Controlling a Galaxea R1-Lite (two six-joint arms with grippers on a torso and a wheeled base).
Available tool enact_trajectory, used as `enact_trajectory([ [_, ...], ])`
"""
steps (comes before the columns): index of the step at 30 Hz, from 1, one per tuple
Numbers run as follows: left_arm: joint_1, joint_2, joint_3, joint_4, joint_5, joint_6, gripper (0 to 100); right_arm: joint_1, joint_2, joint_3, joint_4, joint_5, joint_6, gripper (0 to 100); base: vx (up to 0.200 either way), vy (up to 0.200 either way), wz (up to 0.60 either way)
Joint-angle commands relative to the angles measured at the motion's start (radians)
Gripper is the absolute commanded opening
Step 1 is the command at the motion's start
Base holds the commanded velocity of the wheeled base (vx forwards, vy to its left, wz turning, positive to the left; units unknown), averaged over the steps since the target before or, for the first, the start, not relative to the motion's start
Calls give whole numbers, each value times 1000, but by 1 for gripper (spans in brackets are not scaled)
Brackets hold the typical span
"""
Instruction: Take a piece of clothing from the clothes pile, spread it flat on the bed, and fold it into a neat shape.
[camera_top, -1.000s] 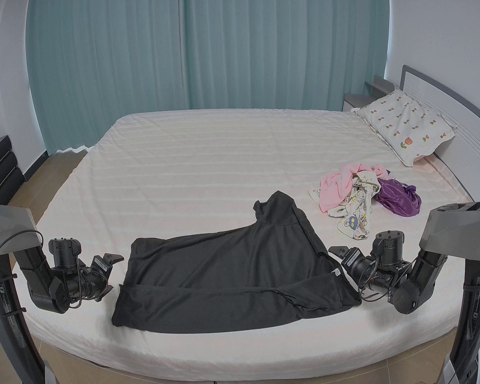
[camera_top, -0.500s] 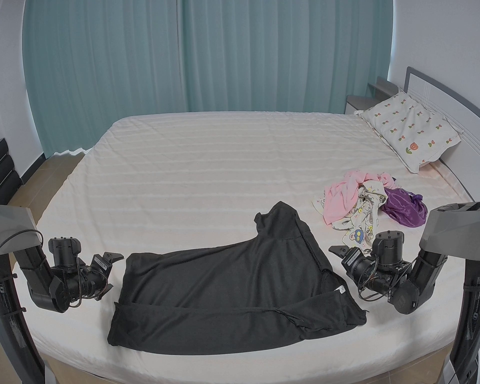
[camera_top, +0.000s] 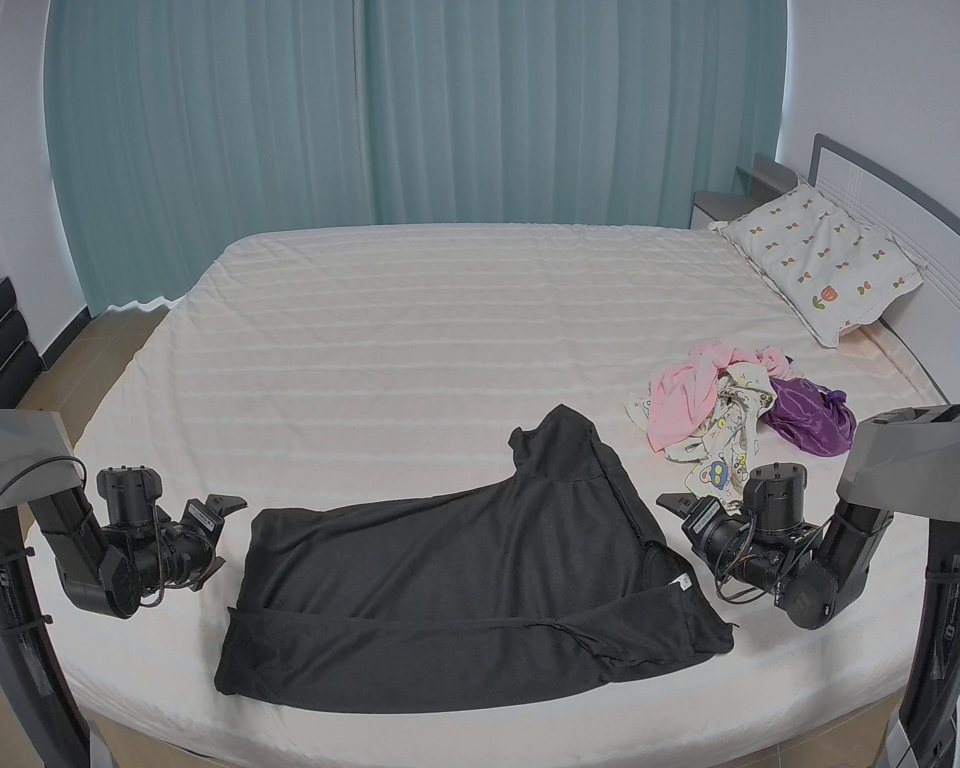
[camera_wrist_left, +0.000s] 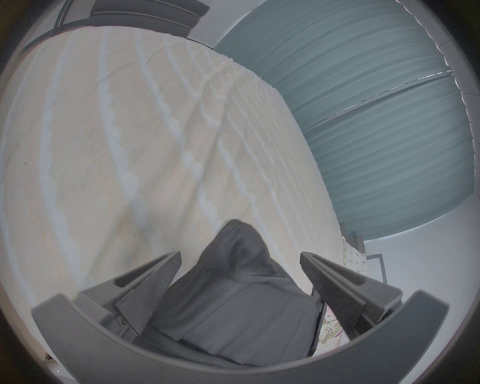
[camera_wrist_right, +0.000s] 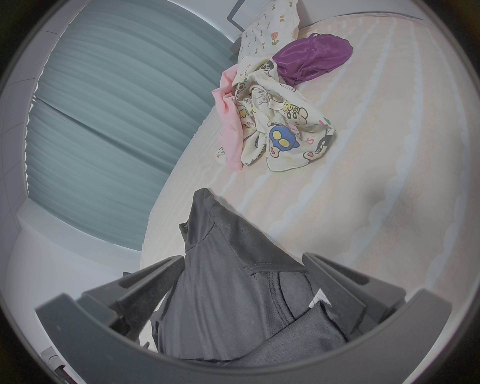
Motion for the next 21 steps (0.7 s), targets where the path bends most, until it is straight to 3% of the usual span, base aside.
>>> enact_trajectory([
  [1,-7,3,-64,9,3,4,100,3,2,0,-2,-2,0,100,0,0,0],
  [5,-10,23,-101,12,9,16,100,9,0,1,-2,-2,0,100,0,0,0],
  [15,-55,181,-289,72,9,213,100,17,8,0,-2,-2,0,100,0,0,0],
  [21,-64,185,-300,94,11,221,100,15,14,-2,-3,0,0,100,0,0,0],
])
